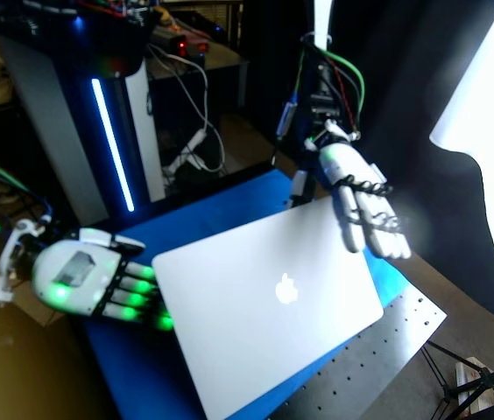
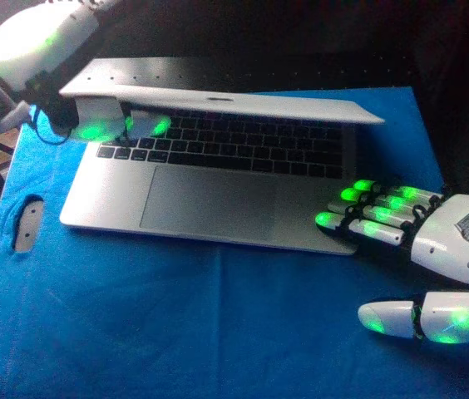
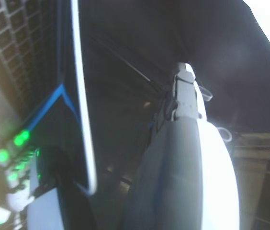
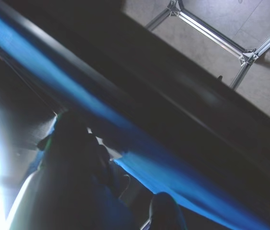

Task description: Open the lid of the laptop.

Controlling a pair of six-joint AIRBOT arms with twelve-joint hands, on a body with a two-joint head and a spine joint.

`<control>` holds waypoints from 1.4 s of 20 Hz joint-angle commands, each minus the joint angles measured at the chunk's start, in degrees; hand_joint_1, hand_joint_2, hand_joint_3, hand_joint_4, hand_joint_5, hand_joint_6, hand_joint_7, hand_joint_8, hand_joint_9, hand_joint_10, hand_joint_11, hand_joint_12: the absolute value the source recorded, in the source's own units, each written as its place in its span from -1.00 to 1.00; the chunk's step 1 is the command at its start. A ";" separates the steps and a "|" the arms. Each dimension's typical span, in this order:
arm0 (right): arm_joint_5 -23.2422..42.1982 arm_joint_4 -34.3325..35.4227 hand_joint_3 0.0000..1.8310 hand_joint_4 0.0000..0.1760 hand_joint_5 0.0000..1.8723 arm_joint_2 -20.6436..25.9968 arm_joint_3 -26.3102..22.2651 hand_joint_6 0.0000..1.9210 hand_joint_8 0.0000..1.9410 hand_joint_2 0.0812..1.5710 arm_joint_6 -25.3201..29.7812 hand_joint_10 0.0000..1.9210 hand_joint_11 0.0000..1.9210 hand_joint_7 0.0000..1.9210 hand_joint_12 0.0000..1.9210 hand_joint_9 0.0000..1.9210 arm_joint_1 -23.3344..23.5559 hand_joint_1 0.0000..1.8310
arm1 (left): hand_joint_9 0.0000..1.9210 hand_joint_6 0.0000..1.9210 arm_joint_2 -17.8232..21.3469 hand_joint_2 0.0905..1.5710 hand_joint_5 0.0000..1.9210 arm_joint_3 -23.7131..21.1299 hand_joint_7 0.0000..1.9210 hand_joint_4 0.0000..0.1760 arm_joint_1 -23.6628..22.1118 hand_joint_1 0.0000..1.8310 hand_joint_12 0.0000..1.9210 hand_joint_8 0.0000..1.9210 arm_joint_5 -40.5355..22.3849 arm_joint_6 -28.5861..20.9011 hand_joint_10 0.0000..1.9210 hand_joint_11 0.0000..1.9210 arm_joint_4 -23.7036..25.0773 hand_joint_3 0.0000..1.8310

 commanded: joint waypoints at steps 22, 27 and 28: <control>3.21 -1.97 -1.00 -1.00 -1.00 0.03 1.86 -1.00 -1.00 0.63 0.45 -1.00 -1.00 -1.00 -1.00 -1.00 0.34 -1.00 | -1.00 -1.00 -15.70 0.34 -1.00 22.74 -1.00 1.00 -15.11 -0.14 -1.00 -1.00 9.80 -0.43 -1.00 -1.00 -5.31 -1.00; 3.21 -2.43 -1.00 -1.00 -1.00 -0.07 2.01 -1.00 -1.00 0.62 0.45 -1.00 -1.00 -1.00 -1.00 -1.00 0.35 -1.00 | -1.00 -1.00 -18.84 0.36 -1.00 28.42 -1.00 1.00 -17.58 -0.18 -1.00 -1.00 14.92 -0.44 -1.00 -1.00 -5.31 -1.00; 3.21 -2.43 -1.00 -1.00 -1.00 -0.07 2.04 -1.00 -1.00 0.62 0.45 -1.00 -1.00 -1.00 -1.00 -1.00 0.35 -1.00 | -1.00 -1.00 -19.32 0.36 -1.00 29.42 -1.00 1.00 -18.19 -0.17 -1.00 -1.00 15.93 -0.44 -1.00 -1.00 -5.31 -1.00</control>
